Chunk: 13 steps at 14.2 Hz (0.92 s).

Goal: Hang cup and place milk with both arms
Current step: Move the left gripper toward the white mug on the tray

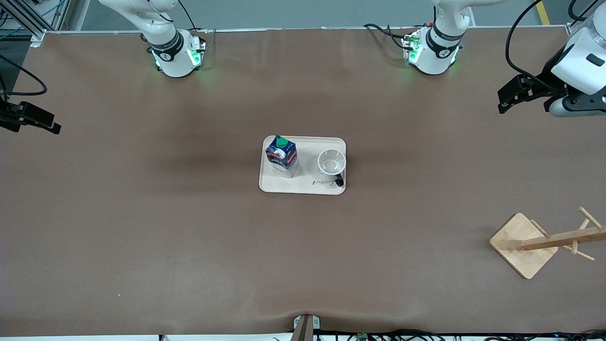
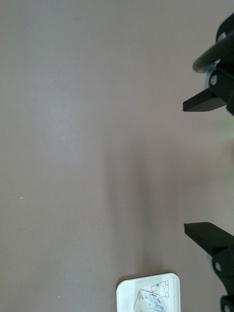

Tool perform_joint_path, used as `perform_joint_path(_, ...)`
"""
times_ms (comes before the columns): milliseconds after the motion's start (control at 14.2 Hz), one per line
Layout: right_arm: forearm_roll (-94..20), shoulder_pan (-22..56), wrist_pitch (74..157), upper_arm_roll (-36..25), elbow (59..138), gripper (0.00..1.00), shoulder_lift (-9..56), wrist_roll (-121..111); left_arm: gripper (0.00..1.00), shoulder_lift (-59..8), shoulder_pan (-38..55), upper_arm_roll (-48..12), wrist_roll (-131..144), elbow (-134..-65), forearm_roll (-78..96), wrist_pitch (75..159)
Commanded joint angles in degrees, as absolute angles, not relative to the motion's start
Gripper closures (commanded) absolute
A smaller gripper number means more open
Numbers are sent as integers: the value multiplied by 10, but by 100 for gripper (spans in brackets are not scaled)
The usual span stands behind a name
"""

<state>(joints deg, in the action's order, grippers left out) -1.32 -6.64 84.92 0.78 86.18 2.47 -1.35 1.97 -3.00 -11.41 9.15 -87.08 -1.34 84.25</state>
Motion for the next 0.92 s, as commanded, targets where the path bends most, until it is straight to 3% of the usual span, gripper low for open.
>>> perform_joint_path(0,-20,-78,844,15,855,0,24,-18,0,13,-32,-116,91,-858,-25,842)
perform_joint_path(423,-23,-78,859,16,855,0,26,-19,0,9,-29,-117,96,-860,-52,843)
perform_joint_path(845,-23,-79,861,16,855,0,27,-18,0,-48,6,-128,227,-860,-19,856)
